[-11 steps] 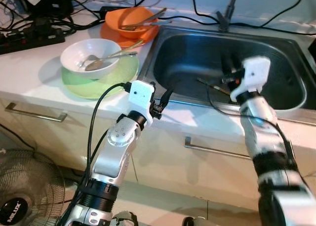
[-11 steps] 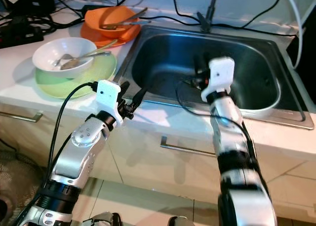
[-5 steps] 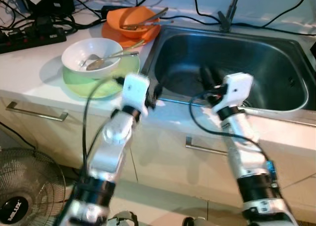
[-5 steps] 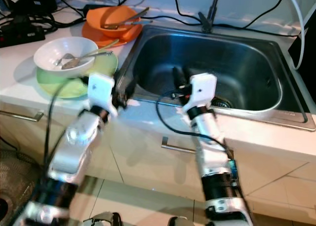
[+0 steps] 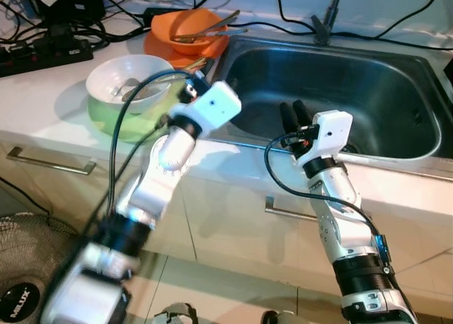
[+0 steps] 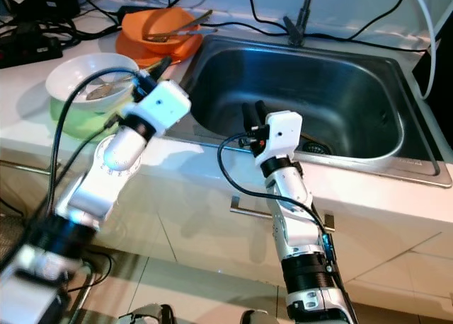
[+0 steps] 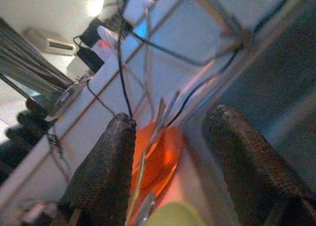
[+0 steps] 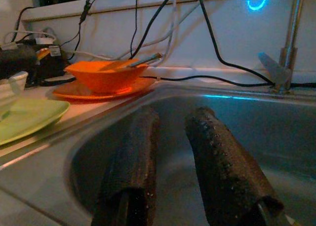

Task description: Kitchen organization

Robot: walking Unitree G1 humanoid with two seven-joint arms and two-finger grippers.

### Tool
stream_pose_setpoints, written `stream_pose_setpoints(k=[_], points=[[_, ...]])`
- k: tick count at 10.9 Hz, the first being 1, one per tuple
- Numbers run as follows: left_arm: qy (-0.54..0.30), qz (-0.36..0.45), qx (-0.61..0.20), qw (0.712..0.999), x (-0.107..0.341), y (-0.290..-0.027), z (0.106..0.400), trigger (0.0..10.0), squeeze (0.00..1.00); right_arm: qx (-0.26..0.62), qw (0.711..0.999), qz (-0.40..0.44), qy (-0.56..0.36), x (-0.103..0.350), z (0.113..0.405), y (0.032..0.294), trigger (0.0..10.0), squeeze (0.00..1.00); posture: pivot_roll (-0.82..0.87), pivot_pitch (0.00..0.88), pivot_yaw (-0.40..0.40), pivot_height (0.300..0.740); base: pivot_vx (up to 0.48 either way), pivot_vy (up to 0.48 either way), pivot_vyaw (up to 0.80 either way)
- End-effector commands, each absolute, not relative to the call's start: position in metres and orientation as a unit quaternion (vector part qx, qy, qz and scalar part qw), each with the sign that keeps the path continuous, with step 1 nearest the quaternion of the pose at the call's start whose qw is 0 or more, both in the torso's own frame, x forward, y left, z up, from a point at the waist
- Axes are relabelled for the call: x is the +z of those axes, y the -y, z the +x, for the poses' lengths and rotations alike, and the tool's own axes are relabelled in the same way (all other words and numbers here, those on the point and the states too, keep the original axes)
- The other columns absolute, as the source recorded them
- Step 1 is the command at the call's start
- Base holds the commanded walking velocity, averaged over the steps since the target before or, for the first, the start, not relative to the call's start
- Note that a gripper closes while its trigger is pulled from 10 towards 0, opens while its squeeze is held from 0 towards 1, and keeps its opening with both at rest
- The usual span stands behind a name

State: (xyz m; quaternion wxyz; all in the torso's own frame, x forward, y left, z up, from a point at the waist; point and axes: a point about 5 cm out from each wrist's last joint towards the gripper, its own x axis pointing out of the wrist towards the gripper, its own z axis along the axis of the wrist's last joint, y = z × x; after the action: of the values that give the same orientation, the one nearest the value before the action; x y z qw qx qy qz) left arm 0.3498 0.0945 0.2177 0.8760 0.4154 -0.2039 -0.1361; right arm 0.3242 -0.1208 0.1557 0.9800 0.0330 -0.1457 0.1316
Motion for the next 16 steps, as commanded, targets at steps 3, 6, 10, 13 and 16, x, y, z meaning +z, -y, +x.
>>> stream_pose_setpoints(k=[3,6,10,13,16], points=[[0.175,0.475,-0.111,0.855,0.217,-0.099,0.363,10.0,0.00,0.127,0.981,0.038,0.144,0.158,0.325,0.122,10.0,0.00,0.05,0.089,-0.002,0.740,0.000,0.000,0.00],[0.150,0.505,-0.094,0.845,0.214,-0.107,0.366,10.0,0.00,0.123,0.982,0.042,0.138,0.156,0.326,0.124,10.0,0.00,0.06,0.093,-0.008,0.740,0.000,0.000,0.00],[0.129,0.519,-0.088,0.840,0.209,-0.109,0.371,10.0,0.00,0.123,0.982,0.041,0.135,0.154,0.327,0.124,10.0,0.00,0.06,0.094,-0.010,0.740,0.000,0.000,0.00],[0.117,0.532,-0.081,0.835,0.212,-0.103,0.382,10.0,0.00,0.122,0.983,0.038,0.135,0.154,0.327,0.125,10.0,0.00,0.05,0.093,-0.009,0.740,0.000,0.000,0.00],[0.114,0.535,-0.068,0.835,0.215,-0.105,0.386,10.0,0.00,0.122,0.983,0.038,0.133,0.153,0.327,0.125,10.0,0.00,0.05,0.094,-0.010,0.740,0.000,0.000,0.00]])
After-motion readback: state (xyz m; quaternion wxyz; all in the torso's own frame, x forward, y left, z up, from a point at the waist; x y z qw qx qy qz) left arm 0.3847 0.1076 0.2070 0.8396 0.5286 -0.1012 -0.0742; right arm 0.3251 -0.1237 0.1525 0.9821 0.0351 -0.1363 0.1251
